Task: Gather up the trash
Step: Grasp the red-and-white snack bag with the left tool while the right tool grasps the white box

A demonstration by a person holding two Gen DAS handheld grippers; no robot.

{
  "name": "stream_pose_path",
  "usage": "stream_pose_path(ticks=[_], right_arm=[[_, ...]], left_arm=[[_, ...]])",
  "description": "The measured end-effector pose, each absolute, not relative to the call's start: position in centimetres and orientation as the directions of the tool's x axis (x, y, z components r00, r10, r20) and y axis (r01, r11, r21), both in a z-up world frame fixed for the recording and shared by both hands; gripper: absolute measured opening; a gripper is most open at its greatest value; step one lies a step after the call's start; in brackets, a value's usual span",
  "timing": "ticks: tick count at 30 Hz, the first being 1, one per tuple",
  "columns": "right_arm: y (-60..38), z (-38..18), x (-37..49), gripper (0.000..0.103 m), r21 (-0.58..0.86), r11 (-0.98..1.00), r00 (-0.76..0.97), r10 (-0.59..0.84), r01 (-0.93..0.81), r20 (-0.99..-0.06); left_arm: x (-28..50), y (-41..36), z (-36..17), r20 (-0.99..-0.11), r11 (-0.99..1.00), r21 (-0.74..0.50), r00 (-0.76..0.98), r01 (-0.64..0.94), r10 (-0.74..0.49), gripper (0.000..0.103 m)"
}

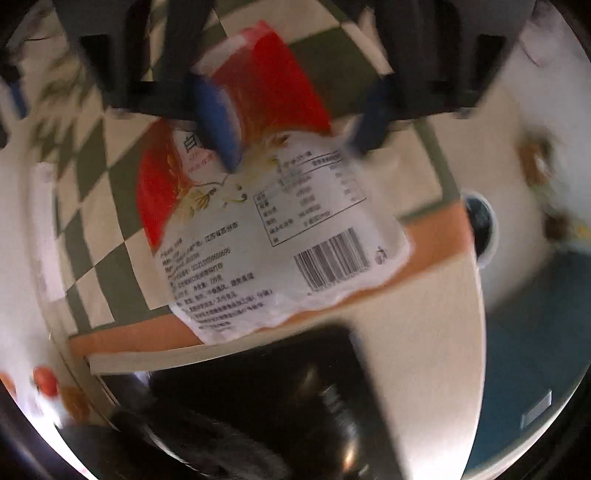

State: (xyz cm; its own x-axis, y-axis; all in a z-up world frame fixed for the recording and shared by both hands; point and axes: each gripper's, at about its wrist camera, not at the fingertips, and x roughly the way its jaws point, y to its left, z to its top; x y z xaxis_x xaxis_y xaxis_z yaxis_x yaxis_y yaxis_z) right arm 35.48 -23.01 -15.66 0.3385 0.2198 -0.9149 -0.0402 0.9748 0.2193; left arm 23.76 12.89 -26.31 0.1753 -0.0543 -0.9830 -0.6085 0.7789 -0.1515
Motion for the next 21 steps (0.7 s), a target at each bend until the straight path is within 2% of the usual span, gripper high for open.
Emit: stream_pose_path(ticks=[1, 3, 5, 10, 16, 17, 18, 21], right_arm=[[-23.4, -16.2, 36.0, 0.103, 0.218, 0.975, 0.340, 0.216, -0.035, -0.915], [-24.2, -16.6, 37.5, 0.103, 0.202, 0.979, 0.352, 0.198, -0.023, -0.915], [-24.8, -17.0, 39.6, 0.103, 0.166, 0.986, 0.371, 0.162, -0.022, -0.914], [-24.5, -19.4, 45.4, 0.103, 0.012, 0.997, 0.395, 0.043, -0.081, -0.918], [-22.2, -23.8, 49.9, 0.103, -0.163, 0.962, 0.322, -0.086, -0.220, -0.943], [-22.1, -24.1, 50.0, 0.096, -0.162, 0.960, 0.319, -0.083, -0.230, -0.944], [-22.0, -24.3, 50.0, 0.070, -0.157, 0.959, 0.316, -0.077, -0.235, -0.945], [-21.6, -23.3, 48.6, 0.056, -0.135, 0.963, 0.345, -0.047, -0.235, -0.938]], left_arm=[[24.5, 12.4, -26.2, -0.984, 0.793, -0.135, 0.177, -0.594, -0.035, 0.026], [26.7, 11.3, -25.7, -0.983, 0.827, -0.088, 0.184, -0.555, 0.019, 0.016], [28.5, 10.4, -25.2, -0.979, 0.850, -0.062, 0.197, -0.523, 0.050, 0.011], [33.2, 7.4, -23.2, -0.959, 0.902, 0.001, 0.256, -0.433, 0.124, 0.009], [35.7, 3.9, -21.7, -0.932, 0.933, 0.068, 0.311, -0.353, 0.186, 0.008], [35.9, 3.6, -21.6, -0.929, 0.935, 0.070, 0.319, -0.347, 0.188, 0.008], [35.4, 3.9, -21.2, -0.927, 0.938, 0.068, 0.327, -0.339, 0.186, 0.008], [35.4, 3.9, -20.0, -0.920, 0.940, 0.055, 0.349, -0.338, 0.180, 0.007]])
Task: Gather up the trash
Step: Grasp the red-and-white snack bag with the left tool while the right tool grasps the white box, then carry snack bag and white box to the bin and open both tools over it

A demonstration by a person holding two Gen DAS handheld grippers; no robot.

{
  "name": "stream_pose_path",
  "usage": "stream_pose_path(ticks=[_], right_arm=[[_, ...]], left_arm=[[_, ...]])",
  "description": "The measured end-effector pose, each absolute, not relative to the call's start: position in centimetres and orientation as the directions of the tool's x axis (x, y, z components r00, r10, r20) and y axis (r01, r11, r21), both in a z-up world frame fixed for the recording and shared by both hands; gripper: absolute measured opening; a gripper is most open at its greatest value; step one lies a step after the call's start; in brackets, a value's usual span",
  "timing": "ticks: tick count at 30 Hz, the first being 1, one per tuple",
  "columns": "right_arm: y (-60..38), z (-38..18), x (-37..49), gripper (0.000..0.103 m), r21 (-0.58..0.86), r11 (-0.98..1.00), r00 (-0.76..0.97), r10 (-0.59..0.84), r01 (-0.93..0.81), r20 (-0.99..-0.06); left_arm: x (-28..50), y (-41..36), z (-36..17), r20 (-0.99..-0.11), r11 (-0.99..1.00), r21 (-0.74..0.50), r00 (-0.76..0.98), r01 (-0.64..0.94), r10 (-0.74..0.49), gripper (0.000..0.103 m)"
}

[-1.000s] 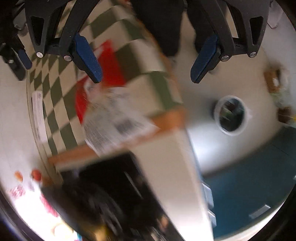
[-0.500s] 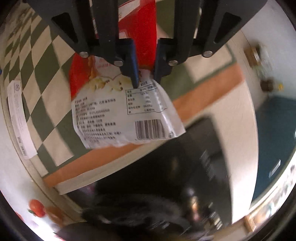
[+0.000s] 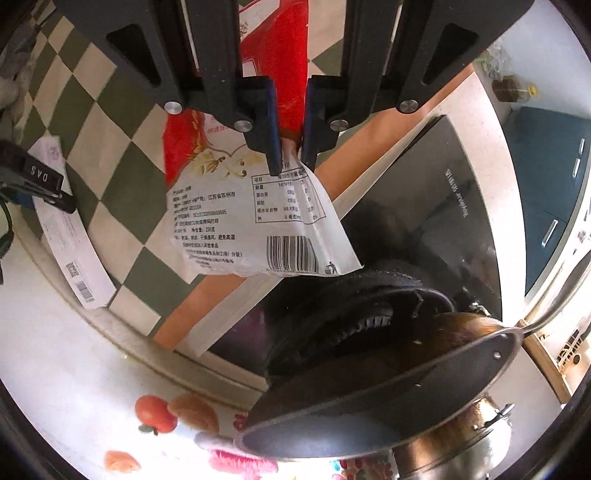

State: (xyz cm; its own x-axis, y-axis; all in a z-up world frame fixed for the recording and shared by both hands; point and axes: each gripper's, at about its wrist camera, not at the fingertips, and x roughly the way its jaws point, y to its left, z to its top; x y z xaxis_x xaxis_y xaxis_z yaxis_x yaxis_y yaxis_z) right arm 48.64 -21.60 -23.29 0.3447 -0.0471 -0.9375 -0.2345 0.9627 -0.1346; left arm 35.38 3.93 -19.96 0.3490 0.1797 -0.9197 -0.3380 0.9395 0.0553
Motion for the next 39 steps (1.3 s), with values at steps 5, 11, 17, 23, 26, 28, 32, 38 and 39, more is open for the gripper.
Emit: stream_pose_path(ticks=[5, 11, 17, 23, 26, 28, 32, 38, 39], right_arm=[[-19.8, -18.6, 43.0, 0.050, -0.016, 0.972, 0.354, 0.070, -0.234, -0.933], [-14.4, -14.8, 33.8, 0.050, 0.197, 0.939, 0.278, 0.276, -0.280, -0.920], [-2.3, -15.2, 23.2, 0.050, 0.366, 0.824, 0.083, 0.440, -0.433, -0.894], [14.1, -20.7, 14.2, 0.049, 0.442, 0.673, -0.152, 0.446, -0.593, -0.882], [20.6, -25.9, 11.4, 0.049, 0.436, 0.647, -0.205, 0.404, -0.625, -0.892], [24.2, -30.4, 10.1, 0.049, 0.426, 0.652, -0.231, 0.367, -0.627, -0.901], [30.6, -42.7, 8.6, 0.049, 0.432, 0.678, -0.310, 0.302, -0.594, -0.901], [37.3, -61.5, 8.2, 0.049, 0.442, 0.711, -0.427, 0.218, -0.547, -0.878], [38.2, -64.4, 7.9, 0.049, 0.433, 0.717, -0.437, 0.198, -0.546, -0.878]], left_arm=[[30.9, 6.3, -16.1, -0.897, 0.943, 0.013, 0.412, -0.334, 0.158, 0.006], [22.4, 11.9, -10.9, -0.877, 0.921, -0.017, 0.449, -0.388, 0.173, 0.006], [10.6, 22.8, -9.4, -0.884, 0.828, 0.001, 0.387, -0.561, 0.263, 0.006], [1.0, 34.5, -14.6, -0.924, 0.682, 0.055, 0.222, -0.729, 0.311, 0.006], [-2.2, 40.4, -21.2, -0.957, 0.631, 0.069, 0.128, -0.773, 0.261, 0.006], [-3.2, 44.5, -28.1, -0.976, 0.605, 0.078, 0.064, -0.792, 0.210, 0.006], [-4.6, 50.6, -42.2, -0.997, 0.566, 0.051, -0.008, -0.823, 0.079, 0.006], [-4.8, 56.4, -60.6, -0.995, 0.533, -0.002, -0.050, -0.846, -0.084, 0.007], [-4.8, 56.9, -63.8, -0.992, 0.532, -0.009, -0.060, -0.846, -0.113, 0.007]])
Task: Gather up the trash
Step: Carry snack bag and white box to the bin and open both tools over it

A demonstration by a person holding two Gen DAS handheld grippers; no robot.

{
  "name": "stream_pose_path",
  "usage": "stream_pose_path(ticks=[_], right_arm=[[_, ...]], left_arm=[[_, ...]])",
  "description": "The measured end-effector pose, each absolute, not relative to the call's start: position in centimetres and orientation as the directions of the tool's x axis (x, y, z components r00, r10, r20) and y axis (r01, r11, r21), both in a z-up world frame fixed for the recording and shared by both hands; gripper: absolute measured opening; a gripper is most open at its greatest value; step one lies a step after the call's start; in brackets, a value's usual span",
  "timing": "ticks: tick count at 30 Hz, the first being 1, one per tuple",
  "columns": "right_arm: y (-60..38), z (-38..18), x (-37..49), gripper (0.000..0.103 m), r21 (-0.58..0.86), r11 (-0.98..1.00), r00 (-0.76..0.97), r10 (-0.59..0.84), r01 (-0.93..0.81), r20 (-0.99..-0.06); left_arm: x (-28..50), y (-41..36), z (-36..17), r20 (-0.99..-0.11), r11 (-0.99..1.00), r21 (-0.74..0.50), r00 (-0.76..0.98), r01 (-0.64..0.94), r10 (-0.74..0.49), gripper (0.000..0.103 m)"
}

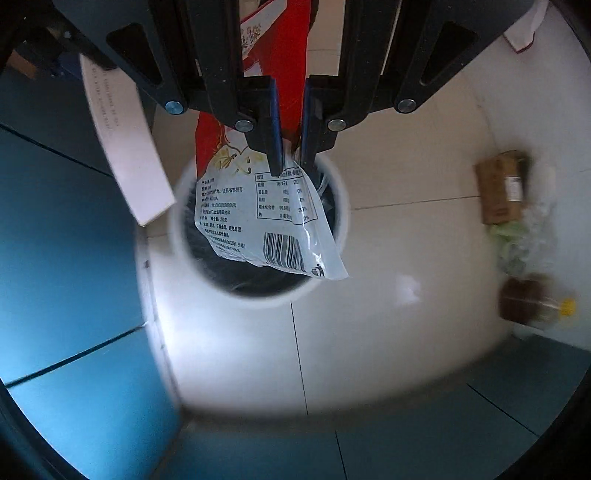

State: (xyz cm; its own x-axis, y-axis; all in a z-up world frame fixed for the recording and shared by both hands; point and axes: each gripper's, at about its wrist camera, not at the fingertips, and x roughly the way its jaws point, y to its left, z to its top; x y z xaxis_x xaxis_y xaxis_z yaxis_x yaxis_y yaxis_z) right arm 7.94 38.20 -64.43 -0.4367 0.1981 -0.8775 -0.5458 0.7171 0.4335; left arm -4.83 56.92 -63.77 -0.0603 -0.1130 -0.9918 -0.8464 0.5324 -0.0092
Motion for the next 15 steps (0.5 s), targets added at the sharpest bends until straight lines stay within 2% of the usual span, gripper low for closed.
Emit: stream_pose_path(ticks=[3, 4, 8, 9, 10, 11, 12, 13, 14, 15], right_arm=[[40.2, -70.9, 7.5, 0.049, 0.402, 0.723, -0.454, 0.137, -0.562, -0.880], [40.8, -72.1, 7.7, 0.049, 0.397, 0.724, -0.461, 0.122, -0.564, -0.879], [43.6, -77.9, 7.8, 0.050, 0.345, 0.718, -0.464, 0.035, -0.604, -0.885], [44.2, -79.0, 7.9, 0.050, 0.335, 0.717, -0.464, 0.017, -0.612, -0.885], [44.3, -79.4, 7.7, 0.051, 0.328, 0.716, -0.465, 0.004, -0.617, -0.885], [44.8, -80.0, 7.7, 0.051, 0.311, 0.716, -0.460, -0.015, -0.625, -0.888], [45.1, -80.1, 7.6, 0.055, 0.298, 0.716, -0.452, -0.027, -0.632, -0.892], [45.1, -80.1, 7.7, 0.063, 0.291, 0.714, -0.445, -0.032, -0.637, -0.895], [45.2, -79.8, 7.6, 0.087, 0.279, 0.714, -0.431, -0.036, -0.643, -0.902], [45.1, -79.2, 8.3, 0.096, 0.271, 0.712, -0.418, -0.034, -0.648, -0.908]], left_arm=[[-4.7, 57.8, -69.9, -0.980, 0.531, -0.039, -0.073, -0.846, -0.188, 0.009], [-5.0, 57.9, -71.2, -0.977, 0.531, -0.044, -0.075, -0.846, -0.202, 0.013], [-4.3, 58.1, -74.6, -0.968, 0.538, -0.083, -0.060, -0.839, -0.243, 0.019], [-4.3, 58.3, -75.0, -0.968, 0.533, -0.101, -0.041, -0.840, -0.248, 0.027], [-4.2, 58.5, -75.0, -0.968, 0.529, -0.109, -0.032, -0.842, -0.251, 0.053], [-4.2, 58.7, -74.9, -0.968, 0.523, -0.107, -0.032, -0.846, -0.250, 0.072], [-4.5, 59.1, -74.8, -0.969, 0.517, -0.108, -0.025, -0.849, -0.244, 0.103], [-4.8, 59.2, -74.3, -0.972, 0.512, -0.116, -0.007, -0.851, -0.233, 0.103], [-5.2, 59.4, -74.0, -0.975, 0.510, -0.111, -0.005, -0.853, -0.222, 0.103], [-5.6, 59.9, -73.3, -0.977, 0.507, -0.094, -0.018, -0.857, -0.211, 0.103]])
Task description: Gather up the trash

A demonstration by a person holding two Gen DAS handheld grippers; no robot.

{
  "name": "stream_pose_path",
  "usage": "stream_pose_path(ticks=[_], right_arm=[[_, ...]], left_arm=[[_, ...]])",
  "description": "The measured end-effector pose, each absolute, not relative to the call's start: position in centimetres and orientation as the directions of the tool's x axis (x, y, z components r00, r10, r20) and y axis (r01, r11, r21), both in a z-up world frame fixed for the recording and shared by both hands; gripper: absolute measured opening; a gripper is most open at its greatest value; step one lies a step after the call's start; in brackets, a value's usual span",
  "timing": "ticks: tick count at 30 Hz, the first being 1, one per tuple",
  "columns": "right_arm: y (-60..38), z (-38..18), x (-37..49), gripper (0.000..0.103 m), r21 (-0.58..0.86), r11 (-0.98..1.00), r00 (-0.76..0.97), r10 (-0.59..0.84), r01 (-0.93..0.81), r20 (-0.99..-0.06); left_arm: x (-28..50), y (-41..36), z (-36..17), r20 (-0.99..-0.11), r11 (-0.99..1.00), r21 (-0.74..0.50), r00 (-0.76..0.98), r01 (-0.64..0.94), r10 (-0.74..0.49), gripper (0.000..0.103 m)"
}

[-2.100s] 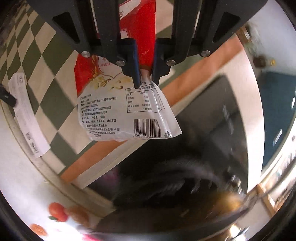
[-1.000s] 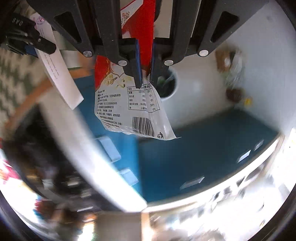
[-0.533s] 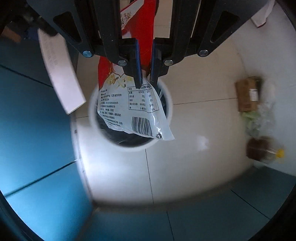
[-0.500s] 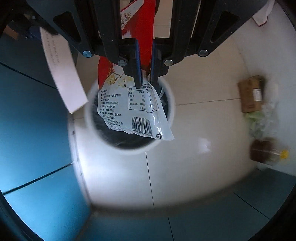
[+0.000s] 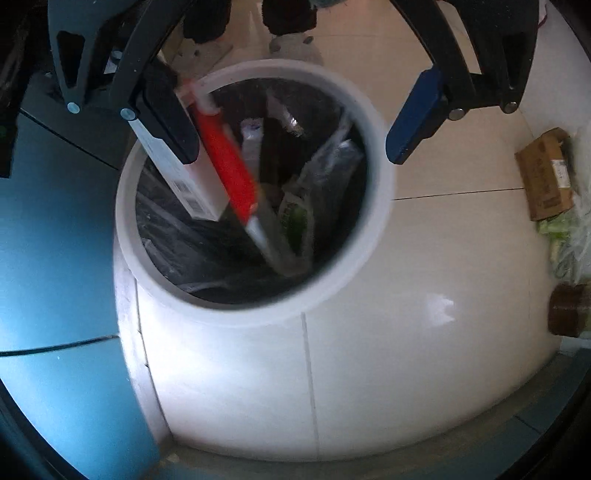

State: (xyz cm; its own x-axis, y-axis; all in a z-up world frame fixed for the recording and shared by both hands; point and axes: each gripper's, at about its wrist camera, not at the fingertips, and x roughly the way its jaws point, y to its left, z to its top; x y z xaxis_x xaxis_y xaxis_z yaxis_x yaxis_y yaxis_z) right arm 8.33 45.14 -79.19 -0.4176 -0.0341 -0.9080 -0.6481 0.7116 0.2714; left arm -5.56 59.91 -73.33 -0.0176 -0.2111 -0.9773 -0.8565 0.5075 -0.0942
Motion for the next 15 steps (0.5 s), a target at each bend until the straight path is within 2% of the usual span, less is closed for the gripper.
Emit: stream_pose_path(ticks=[4, 5, 8, 15], right_arm=[[45.4, -76.0, 8.4, 0.100, 0.223, 0.693, -0.336, -0.030, -0.686, -0.941], [45.1, -74.1, 8.2, 0.103, 0.204, 0.685, -0.293, -0.014, -0.699, -0.956], [44.3, -69.5, 7.5, 0.103, 0.120, 0.656, -0.167, -0.009, -0.745, -0.986], [41.3, -56.6, 5.5, 0.103, 0.016, 0.605, 0.019, 0.052, -0.796, -0.998]], left_arm=[[-7.9, 59.8, -69.8, -0.991, 0.511, -0.032, -0.039, -0.859, -0.127, 0.103], [-8.5, 59.7, -68.8, -0.994, 0.513, -0.017, -0.041, -0.859, -0.101, 0.103], [-10.3, 58.6, -64.6, -0.999, 0.501, 0.030, -0.041, -0.865, -0.011, 0.103], [-12.6, 54.9, -51.9, -0.992, 0.477, 0.067, -0.007, -0.876, 0.127, 0.103]])
